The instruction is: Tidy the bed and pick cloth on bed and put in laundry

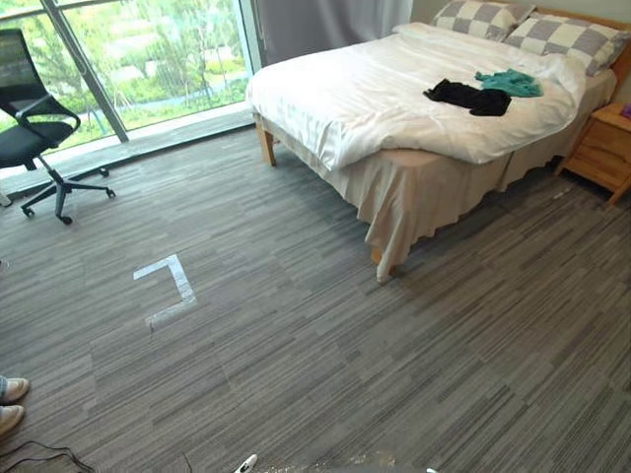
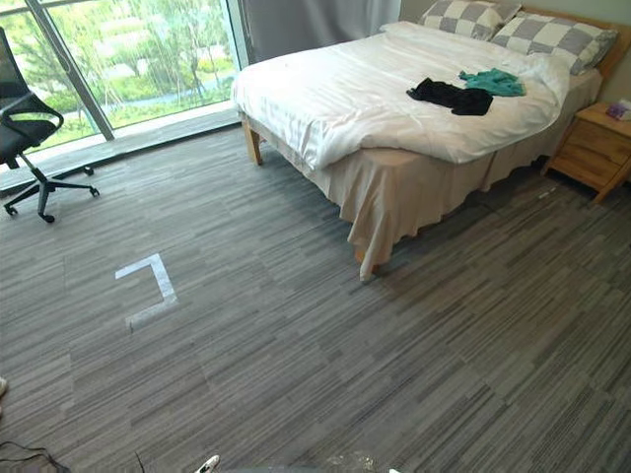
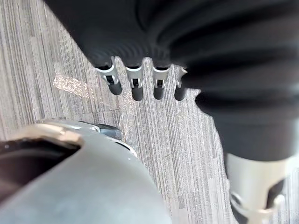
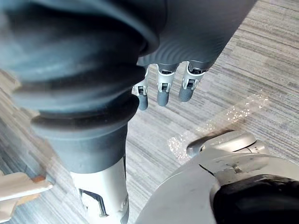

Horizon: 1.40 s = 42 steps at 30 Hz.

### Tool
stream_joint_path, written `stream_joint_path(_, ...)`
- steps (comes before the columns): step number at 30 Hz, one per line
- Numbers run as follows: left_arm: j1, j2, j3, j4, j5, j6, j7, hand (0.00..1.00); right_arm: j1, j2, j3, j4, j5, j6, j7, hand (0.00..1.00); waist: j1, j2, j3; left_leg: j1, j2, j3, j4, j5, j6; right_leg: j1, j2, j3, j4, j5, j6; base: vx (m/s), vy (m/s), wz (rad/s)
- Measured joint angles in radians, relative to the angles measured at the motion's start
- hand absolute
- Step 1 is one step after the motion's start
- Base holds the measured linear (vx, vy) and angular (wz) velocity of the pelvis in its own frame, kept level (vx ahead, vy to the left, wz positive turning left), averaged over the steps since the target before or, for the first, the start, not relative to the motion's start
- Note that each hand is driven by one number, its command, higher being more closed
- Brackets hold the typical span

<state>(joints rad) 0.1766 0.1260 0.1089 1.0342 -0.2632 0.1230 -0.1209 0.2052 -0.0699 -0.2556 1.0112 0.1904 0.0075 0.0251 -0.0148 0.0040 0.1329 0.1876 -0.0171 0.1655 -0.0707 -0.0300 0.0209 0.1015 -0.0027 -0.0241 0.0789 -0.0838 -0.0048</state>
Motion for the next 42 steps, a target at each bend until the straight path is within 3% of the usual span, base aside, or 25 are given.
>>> stream_joint_path(9,-0.008,0.006,-0.024,0.001,0.038,0.006,-0.003,0.0,-0.007,0.0,-0.003,-0.004,0.006,0.001,0.0,0.0,-0.011,-0.006,0.016,0.002,0.001,0.014,0.005,-0.01,-0.014,-0.004,-0.001,0.013,0.011,-0.004,0.005,-0.02,-0.009,-0.03)
stream_joint_path(13,-0.033,0.022,-0.052,0.001,0.042,0.028,-0.008,0.0,-0.033,0.003,-0.006,-0.012,0.049,0.005,-0.003,0.0,-0.024,-0.013,0.047,-0.026,-0.003,0.065,0.031,-0.027,0.0,-0.11,-0.009,0.039,0.158,-0.078,0.027,-0.1,-0.022,-0.33)
stream_joint_path(17,-0.076,0.047,-0.091,0.038,0.042,0.042,-0.005,0.0,-0.058,0.019,-0.038,-0.016,0.096,0.045,-0.01,0.0,-0.027,-0.024,0.091,-0.055,0.005,0.144,0.127,-0.09,0.006,-0.185,-0.08,-0.063,0.278,-0.12,0.05,-0.06,-0.003,-0.58)
stream_joint_path(18,-0.082,0.055,-0.107,0.042,0.048,0.045,-0.005,0.0,-0.065,0.023,-0.044,-0.015,0.101,0.047,-0.017,0.0,-0.036,-0.033,0.101,-0.063,0.015,0.157,0.162,-0.108,0.003,-0.189,-0.078,-0.063,0.288,-0.124,0.044,0.02,-0.028,-0.37)
stream_joint_path(21,-0.093,0.056,-0.116,0.046,0.075,0.046,-0.006,0.0,-0.071,0.023,-0.045,-0.008,0.122,0.061,-0.027,0.0,-0.046,-0.02,0.106,-0.069,0.038,0.17,0.199,-0.126,0.0,-0.187,-0.065,-0.074,0.28,-0.109,0.039,0.09,-0.05,-0.24)
stream_joint_path(22,-0.116,0.055,-0.116,0.046,0.083,0.048,-0.006,0.0,-0.075,0.023,-0.058,-0.009,0.142,0.062,-0.026,0.0,-0.05,-0.013,0.126,-0.064,0.075,0.182,0.203,-0.14,-0.002,-0.217,-0.059,-0.124,0.343,-0.096,0.076,0.07,-0.081,-0.28)
stream_joint_path(24,-0.128,0.056,-0.114,0.047,0.091,0.048,-0.006,0.0,-0.083,0.023,-0.086,-0.006,0.165,0.064,-0.026,0.0,-0.045,0.0,0.157,-0.045,0.109,0.198,0.217,-0.178,-0.018,-0.254,-0.06,-0.16,0.355,-0.125,0.038,0.04,-0.085,-0.53)
stream_joint_path(26,-0.131,0.054,-0.114,0.048,0.112,0.048,-0.007,0.0,-0.078,0.023,-0.09,-0.007,0.183,0.068,-0.022,0.0,-0.046,0.006,0.163,-0.022,0.164,0.238,0.241,-0.217,-0.064,-0.342,-0.073,-0.164,0.329,-0.105,0.052,0.18,-0.157,-0.66)
stream_joint_path(28,-0.136,0.058,-0.095,0.062,0.145,0.049,-0.01,0.0,-0.04,0.038,-0.106,-0.006,0.18,0.069,-0.02,0.0,-0.048,-0.008,0.166,0.032,0.195,0.258,0.253,-0.259,-0.127,-0.405,-0.115,-0.165,0.261,-0.031,0.069,0.32,-0.23,-0.25)
stream_joint_path(30,-0.133,0.058,-0.083,0.062,0.162,0.048,-0.009,0.0,0.012,0.058,-0.125,0.005,0.153,0.07,-0.014,0.0,-0.056,-0.016,0.164,0.092,0.212,0.255,0.255,-0.292,-0.147,-0.428,-0.167,-0.171,0.311,0.006,0.058,0.48,-0.35,0.2)
stream_joint_path(31,-0.127,0.041,-0.067,0.062,0.163,0.048,-0.009,0.0,0.028,0.06,-0.131,0.013,0.149,0.076,-0.002,0.0,-0.072,0.007,0.15,0.105,0.243,0.251,0.252,-0.303,-0.15,-0.444,-0.163,-0.193,0.375,0.027,0.05,0.65,-0.409,0.41)
stream_joint_path(33,-0.115,0.03,-0.051,0.057,0.155,0.047,-0.013,0.0,0.025,0.045,-0.159,0.025,0.121,0.07,0.019,0.0,-0.083,0.029,0.11,0.073,0.291,0.224,0.337,-0.241,-0.119,-0.461,-0.133,-0.215,0.436,-0.019,-0.008,0.64,-0.361,0.06)
stream_joint_path(34,-0.125,0.031,-0.045,0.052,0.095,0.047,-0.009,0.0,-0.006,0.029,-0.16,0.034,0.094,0.037,0.021,0.0,-0.084,0.035,0.106,-0.009,0.327,0.176,0.503,-0.129,-0.105,-0.441,-0.118,-0.224,0.439,-0.048,-0.05,0.63,-0.411,-0.27)
stream_joint_path(35,-0.13,0.026,-0.036,0.047,0.066,0.046,0.002,0.0,-0.017,0.021,-0.159,0.03,0.077,0.027,0.021,0.0,-0.083,0.041,0.103,-0.04,0.343,0.158,0.584,-0.074,-0.088,-0.42,-0.107,-0.223,0.422,-0.059,-0.062,0.61,-0.421,-0.26)
stream_joint_path(37,-0.133,0.017,-0.017,0.035,-0.021,0.033,0.025,0.0,-0.055,0.004,-0.142,0.033,0.034,-0.021,0.021,0.0,-0.082,0.059,0.113,-0.149,0.387,0.063,0.887,-0.1,-0.094,-0.28,-0.032,-0.216,0.303,-0.067,-0.074,0.6,-0.318,-0.29)
stream_joint_path(39,-0.135,0.012,-0.015,0.022,-0.062,0.011,0.024,0.0,-0.077,-0.003,-0.121,0.037,0.011,-0.041,0.019,0.0,-0.074,0.049,0.116,-0.216,0.325,-0.025,1.019,-0.164,-0.102,-0.153,0.002,-0.187,0.211,-0.073,-0.084,0.57,-0.223,-0.34)
stream_joint_path(40,-0.136,-0.005,-0.015,0.0,-0.056,-0.006,0.015,0.0,-0.098,-0.013,-0.104,0.044,0.005,-0.05,0.019,0.0,-0.054,0.04,0.121,-0.271,0.255,-0.046,1.028,-0.208,-0.096,-0.086,0.013,-0.155,0.159,-0.076,-0.088,0.44,-0.123,-0.5)
stream_joint_path(42,-0.136,-0.044,0.007,-0.028,-0.048,-0.027,0.007,0.0,-0.118,-0.016,-0.105,0.036,0.007,-0.053,0.021,0.0,-0.02,0.04,0.123,-0.378,0.164,-0.051,0.981,-0.26,-0.085,-0.026,0.023,-0.111,0.111,-0.08,-0.094,0.4,-0.045,-0.77)
